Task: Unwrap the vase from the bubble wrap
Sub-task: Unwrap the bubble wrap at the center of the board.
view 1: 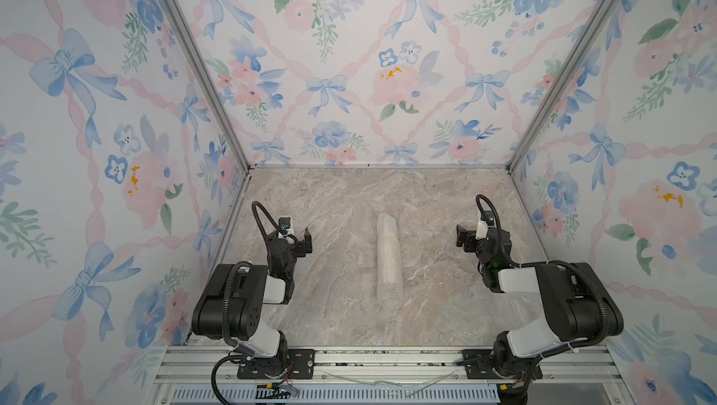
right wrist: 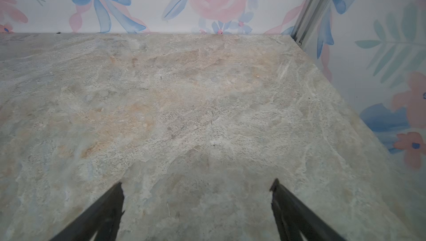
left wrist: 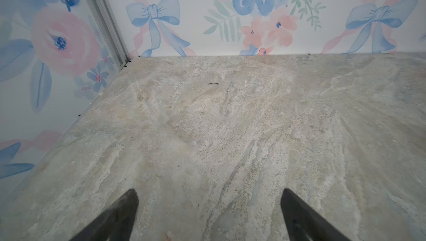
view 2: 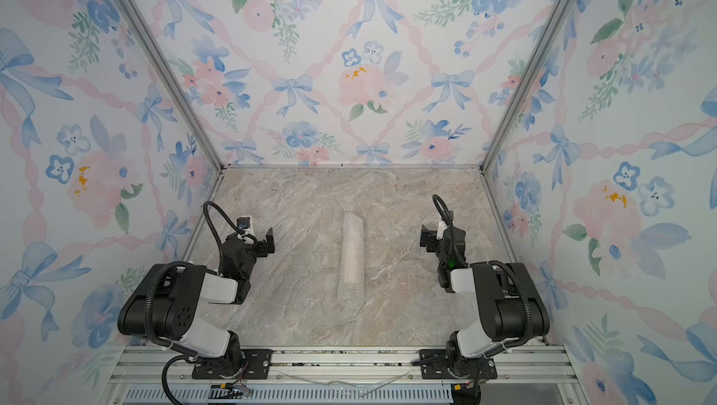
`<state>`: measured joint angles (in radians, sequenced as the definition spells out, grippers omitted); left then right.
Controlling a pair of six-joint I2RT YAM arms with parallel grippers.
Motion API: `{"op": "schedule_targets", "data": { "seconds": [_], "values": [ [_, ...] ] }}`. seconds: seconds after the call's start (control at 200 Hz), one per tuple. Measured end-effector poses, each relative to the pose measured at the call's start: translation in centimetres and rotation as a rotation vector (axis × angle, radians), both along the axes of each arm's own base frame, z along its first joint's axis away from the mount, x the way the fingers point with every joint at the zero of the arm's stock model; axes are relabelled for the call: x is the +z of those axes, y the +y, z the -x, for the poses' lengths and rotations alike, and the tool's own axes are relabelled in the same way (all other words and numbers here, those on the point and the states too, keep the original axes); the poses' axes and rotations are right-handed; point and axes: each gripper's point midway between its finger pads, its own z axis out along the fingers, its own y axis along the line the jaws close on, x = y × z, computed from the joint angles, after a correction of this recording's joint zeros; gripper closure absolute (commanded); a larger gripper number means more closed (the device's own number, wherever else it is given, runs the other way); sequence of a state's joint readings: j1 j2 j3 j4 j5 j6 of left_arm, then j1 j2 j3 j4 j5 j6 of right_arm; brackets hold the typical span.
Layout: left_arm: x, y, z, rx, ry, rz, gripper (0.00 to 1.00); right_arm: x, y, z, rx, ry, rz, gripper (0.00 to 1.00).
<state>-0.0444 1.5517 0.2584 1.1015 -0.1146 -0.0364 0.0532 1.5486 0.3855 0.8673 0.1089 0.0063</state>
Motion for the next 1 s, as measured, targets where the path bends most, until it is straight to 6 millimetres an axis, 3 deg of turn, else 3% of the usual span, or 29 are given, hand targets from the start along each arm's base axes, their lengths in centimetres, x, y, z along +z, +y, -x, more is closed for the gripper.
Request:
{"op": "schedule_targets", "data": {
  "seconds": [0.53,0.555,0.67,0.725,0.805,0.89,1.0],
  "values": [
    [0.0,0.0,0.0,0.000,0.000,0.000,0.02,0.0,0.0,0.0,0.001,0.000,-0.002,0.04],
    [0.0,0.0,0.0,0.000,0.000,0.000,0.02,0.0,0.0,0.0,0.002,0.000,-0.003,0.00],
    [-0.3,-0.1,-0.4,-0.004,0.039,0.000,0.03,-0.1,-0.3,0.0,-0.004,0.014,-0.008,0.11],
    [0.3,0.0,-1.6,-0.005,0.074,0.007,0.15,0.1,-0.5,-0.2,-0.008,0.047,-0.008,0.17],
    [3.4,0.0,-4.5,-0.014,0.082,0.033,0.27,2.7,-0.5,-1.2,-0.011,0.070,-0.017,0.20],
    [7.6,-0.4,-6.6,-0.043,0.049,0.084,0.32,8.5,-0.5,-2.2,-0.013,0.020,-0.036,0.23],
    [10.7,-1.9,-7.1,-0.079,0.066,0.149,0.40,15.2,0.7,-1.6,0.003,-0.026,-0.060,0.26]
  ]
}}
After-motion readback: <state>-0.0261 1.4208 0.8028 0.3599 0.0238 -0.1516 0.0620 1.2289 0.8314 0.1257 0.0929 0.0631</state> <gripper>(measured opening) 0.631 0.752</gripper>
